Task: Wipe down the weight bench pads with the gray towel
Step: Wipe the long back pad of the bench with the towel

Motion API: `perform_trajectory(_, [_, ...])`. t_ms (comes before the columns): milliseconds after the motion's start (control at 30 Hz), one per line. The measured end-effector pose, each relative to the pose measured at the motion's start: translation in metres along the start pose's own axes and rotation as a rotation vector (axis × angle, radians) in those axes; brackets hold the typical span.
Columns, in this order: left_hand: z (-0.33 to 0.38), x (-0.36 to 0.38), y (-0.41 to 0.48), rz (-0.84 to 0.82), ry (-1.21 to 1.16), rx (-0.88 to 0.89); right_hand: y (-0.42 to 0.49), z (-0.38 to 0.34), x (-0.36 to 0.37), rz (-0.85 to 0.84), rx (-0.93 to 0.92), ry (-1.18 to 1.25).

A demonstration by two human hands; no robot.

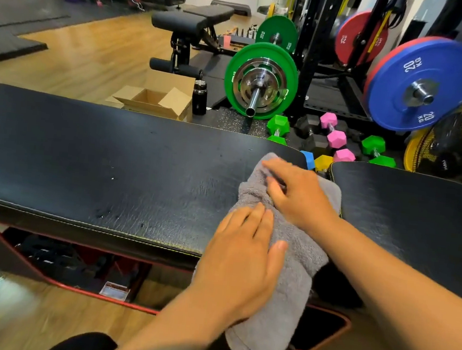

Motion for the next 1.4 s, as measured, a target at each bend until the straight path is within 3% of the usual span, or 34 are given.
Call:
perform_trajectory(67, [-0.004,-0.001,-0.002,-0.017,0.003,0.032,-0.007,0.012,-0.016,0.11,0.148,-0.148])
perform_trajectory(133, [-0.005,0.0,-0.012,-0.042,0.025,0.037,-0.027,0.027,-0.009,-0.038,0.393,-0.224])
perform_trajectory(200, [-0.002,0.007,-0.024,-0.062,0.034,0.051,-0.048,0.021,0.008,-0.199,0.454,-0.18])
perform_trajectory(367, [0.005,0.023,-0.035,-0.08,0.097,0.06,-0.065,-0.012,0.03,-0.362,0.312,-0.221])
perform_trajectory(500, [-0.003,0.025,-0.01,-0.046,0.084,-0.012,-0.024,0.008,0.037,-0.332,0.242,-0.215])
perform_trajectory(733, [-0.03,0.044,0.081,-0.284,0.065,-0.102,0.068,0.053,0.053,-0.355,0.216,-0.222])
perform_trajectory(833, [-0.029,0.039,0.068,-0.262,0.098,-0.083,0.061,0.054,0.05,-0.294,0.293,-0.291])
perform_trajectory(1033, [0.003,0.008,-0.009,-0.119,0.027,0.023,-0.01,0.011,0.028,-0.265,0.158,-0.234])
perform_trajectory(1200, [0.016,0.016,-0.047,-0.135,0.031,0.036,-0.074,-0.018,0.025,-0.289,0.097,-0.112])
perform_trajectory(1400, [-0.003,0.032,-0.002,-0.168,0.038,-0.113,-0.002,0.002,0.054,-0.364,0.067,-0.111])
Point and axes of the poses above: each hand's wrist, its own y-axis towards the middle knuckle, its own x-axis out of the palm, z = x × y, the point moved 9 cm from there along y, towards the middle knuckle, and after that the axes turned 5 degrees about x, right-handed, at the moved point
